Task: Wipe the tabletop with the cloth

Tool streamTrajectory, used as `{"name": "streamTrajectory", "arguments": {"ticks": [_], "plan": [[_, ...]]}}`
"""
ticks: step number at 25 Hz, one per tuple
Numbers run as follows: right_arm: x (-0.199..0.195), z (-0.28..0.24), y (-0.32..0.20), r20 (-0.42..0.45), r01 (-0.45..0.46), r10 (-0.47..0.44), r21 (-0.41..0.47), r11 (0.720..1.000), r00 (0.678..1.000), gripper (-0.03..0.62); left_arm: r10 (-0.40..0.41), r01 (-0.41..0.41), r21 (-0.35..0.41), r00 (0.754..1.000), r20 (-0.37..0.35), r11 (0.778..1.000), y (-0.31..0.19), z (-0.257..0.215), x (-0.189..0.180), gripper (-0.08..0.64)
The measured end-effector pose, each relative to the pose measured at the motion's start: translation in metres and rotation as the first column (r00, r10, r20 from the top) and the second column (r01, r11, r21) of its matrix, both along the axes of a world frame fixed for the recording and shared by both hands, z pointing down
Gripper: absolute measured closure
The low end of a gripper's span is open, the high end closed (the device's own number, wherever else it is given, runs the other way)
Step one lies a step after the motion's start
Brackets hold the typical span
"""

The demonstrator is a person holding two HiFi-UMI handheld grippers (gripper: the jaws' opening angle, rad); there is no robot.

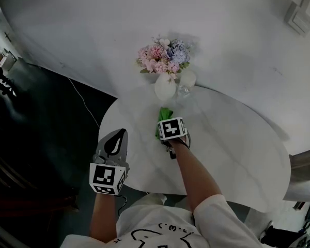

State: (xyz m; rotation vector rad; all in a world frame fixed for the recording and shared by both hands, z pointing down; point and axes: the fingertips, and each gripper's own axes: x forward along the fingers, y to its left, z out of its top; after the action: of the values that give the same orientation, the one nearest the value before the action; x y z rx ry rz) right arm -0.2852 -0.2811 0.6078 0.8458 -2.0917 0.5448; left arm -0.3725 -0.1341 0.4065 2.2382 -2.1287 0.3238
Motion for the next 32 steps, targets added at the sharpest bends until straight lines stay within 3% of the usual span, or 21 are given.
{"name": "streamTrajectory", "arguments": {"ticks": [21,26,32], "plan": [[0.083,0.000,-0.006,-0.008,-0.024,0.024,-0.001,1.000,1.000,0.546,0.028,-0.028,-0.008,0.999,-0.022,1.000,-0.015,-0.007,0.073,0.541],[0.103,0.004,-0.008,0.037,-0.068,0.071,-0.061,0.996,0.997,0.546,0.041,-0.042,-0.024,0.999,-0.025,0.999,-0.021,-0.005,0.095,0.541],[0.121,0.002,-0.011,0.024,-0.045,0.046,-0.049,0.998,0.999,0.546,0.046,-0.046,-0.031,0.999,-0.021,0.998,-0.028,-0.009,0.117,0.541]]}}
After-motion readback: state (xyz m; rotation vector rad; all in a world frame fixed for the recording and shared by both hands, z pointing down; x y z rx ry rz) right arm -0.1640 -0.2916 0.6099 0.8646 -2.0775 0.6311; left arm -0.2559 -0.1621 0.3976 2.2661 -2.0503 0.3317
